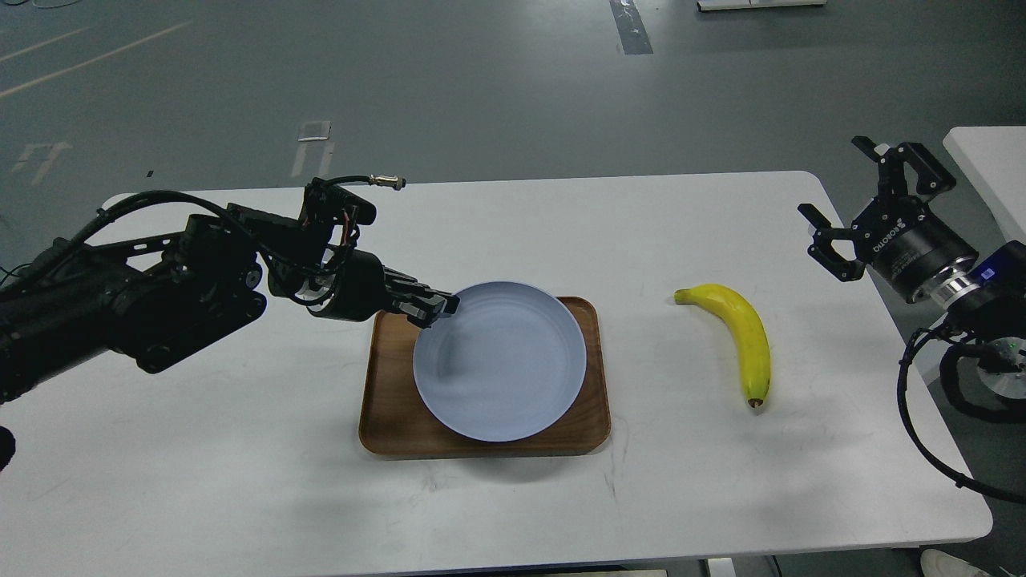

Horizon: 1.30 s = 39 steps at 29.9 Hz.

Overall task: Place banana on plate with both arms
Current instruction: 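Lift the blue plate with the left gripper and carry it onto the tray, then lower the plate onto the tray and open the left gripper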

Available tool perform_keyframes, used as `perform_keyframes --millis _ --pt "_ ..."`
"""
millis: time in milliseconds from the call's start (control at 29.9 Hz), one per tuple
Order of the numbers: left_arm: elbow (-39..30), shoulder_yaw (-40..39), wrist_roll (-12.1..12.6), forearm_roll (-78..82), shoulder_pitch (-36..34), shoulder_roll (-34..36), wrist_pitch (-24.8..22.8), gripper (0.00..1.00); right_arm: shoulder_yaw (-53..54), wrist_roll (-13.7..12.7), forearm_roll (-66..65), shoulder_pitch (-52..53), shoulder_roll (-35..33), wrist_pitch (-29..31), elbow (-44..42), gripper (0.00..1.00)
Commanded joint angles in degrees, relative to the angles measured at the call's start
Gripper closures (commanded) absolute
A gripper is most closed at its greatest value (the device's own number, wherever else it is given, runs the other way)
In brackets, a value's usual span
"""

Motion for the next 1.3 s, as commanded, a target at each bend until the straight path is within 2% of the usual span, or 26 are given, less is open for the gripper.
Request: perform_keyframes --millis 0,134,434,1036,1069,1136,1170,1203,1270 --pt "6.0 1.7 0.0 -0.1 -0.3 -4.0 0.1 1.0 0.0 0.0 0.1 0.0 -0.5 0.0 0.0 0.0" --pt "11.2 2.0 0.0 -0.2 -0.1 -7.7 0.1 1.0 0.0 0.0 0.1 0.0 -1.1 0.0 0.1 0.0" --pt "15.6 4.4 0.0 -0.5 -0.1 -10.7 0.1 1.0 0.0 0.0 0.1 -0.1 -1.2 0.0 0.0 0.0" --pt "18.4 4.6 0.0 -0.8 0.1 -14.2 -0.1 1.0 -0.1 0.0 0.1 -0.5 -1.2 0.0 -0.2 0.0" --pt "18.6 4.6 0.0 -0.8 0.1 -14.2 -0.1 0.95 -0.1 0.0 0.1 -0.5 -1.2 0.0 -0.1 0.0" --pt "18.9 4.6 0.0 -0.9 0.0 -14.4 -0.1 0.7 -0.1 0.0 0.1 -0.5 -1.2 0.0 -0.1 0.0" --pt "19.0 4.6 0.0 -1.1 -0.1 -14.5 -0.1 0.52 -0.1 0.0 0.1 -0.5 -1.2 0.0 -0.2 0.0" --pt "19.0 4.6 0.0 -1.2 -0.1 -14.5 -0.1 0.45 -0.1 0.0 0.1 -0.5 -1.2 0.0 -0.2 0.0" --pt "19.0 4.5 0.0 -1.4 -0.3 -14.4 -0.1 0.23 -0.1 0.0 0.1 -0.5 -1.2 0.0 -0.2 0.0"
